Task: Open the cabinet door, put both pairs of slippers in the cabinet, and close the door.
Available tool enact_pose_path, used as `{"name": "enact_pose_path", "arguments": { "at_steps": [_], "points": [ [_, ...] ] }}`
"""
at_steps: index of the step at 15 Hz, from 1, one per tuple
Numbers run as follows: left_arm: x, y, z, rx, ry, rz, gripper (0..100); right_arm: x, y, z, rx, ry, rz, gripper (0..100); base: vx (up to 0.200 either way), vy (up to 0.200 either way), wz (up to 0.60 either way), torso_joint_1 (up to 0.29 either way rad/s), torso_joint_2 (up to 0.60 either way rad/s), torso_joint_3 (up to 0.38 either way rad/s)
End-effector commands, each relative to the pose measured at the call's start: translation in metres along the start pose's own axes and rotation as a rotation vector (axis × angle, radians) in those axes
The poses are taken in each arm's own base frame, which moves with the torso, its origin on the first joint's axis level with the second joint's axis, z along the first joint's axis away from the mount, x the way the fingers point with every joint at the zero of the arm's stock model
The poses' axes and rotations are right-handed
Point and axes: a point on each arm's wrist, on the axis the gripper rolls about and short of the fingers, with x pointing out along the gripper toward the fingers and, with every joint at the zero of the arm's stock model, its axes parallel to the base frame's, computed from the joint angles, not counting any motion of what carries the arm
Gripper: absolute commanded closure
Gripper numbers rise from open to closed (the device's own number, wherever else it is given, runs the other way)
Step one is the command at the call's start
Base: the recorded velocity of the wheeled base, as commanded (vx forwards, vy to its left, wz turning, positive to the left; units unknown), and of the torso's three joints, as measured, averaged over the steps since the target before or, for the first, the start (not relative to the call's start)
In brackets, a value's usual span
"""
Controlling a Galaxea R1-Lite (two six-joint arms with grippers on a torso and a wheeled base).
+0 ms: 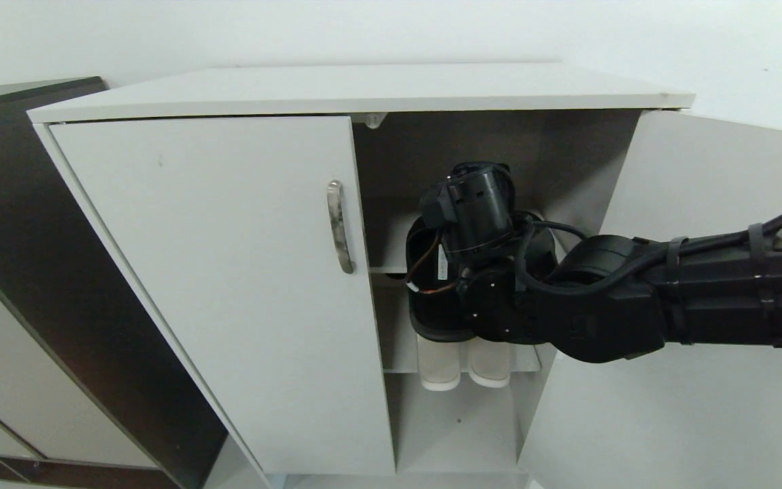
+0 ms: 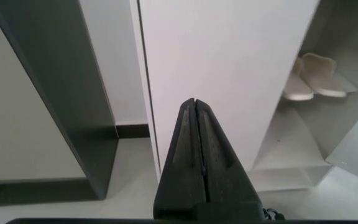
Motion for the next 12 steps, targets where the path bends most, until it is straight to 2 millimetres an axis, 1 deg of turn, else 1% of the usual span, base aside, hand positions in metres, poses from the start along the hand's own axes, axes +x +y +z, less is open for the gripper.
{"name": "enact_pose_path", "arguments": {
  "at_steps": [1,3,5,10,11,12],
  "points": [
    [0.000,0.000,0.000,0.000,-0.001,0.000,100,0.000,0.000,0.000,-0.003,0.000,0.001,100,0.000,0.000,0.00,0.000,0.00,0.000],
    [0.000,0.000,0.000,0.000,-0.001,0.000,100,0.004,0.004,-0.005,-0.012,0.005,0.000,100,0.000,0.000,0.00,0.000,0.00,0.000],
    [0.000,0.000,0.000,0.000,-0.001,0.000,100,0.008,0.008,-0.003,0.001,-0.007,0.004,100,0.000,0.000,0.00,0.000,0.00,0.000],
    [0.000,0.000,0.000,0.000,-0.001,0.000,100,0.041,0.011,0.007,-0.009,-0.024,0.011,100,0.000,0.000,0.00,0.000,0.00,0.000],
    [0.000,0.000,0.000,-0.001,-0.001,0.000,100,0.050,0.013,0.010,-0.002,-0.037,0.001,100,0.000,0.000,0.00,0.000,0.00,0.000],
    [0.000,0.000,0.000,0.000,-0.001,0.000,100,0.055,0.013,0.011,0.001,-0.040,-0.001,100,0.000,0.000,0.00,0.000,0.00,0.000]
  ]
}}
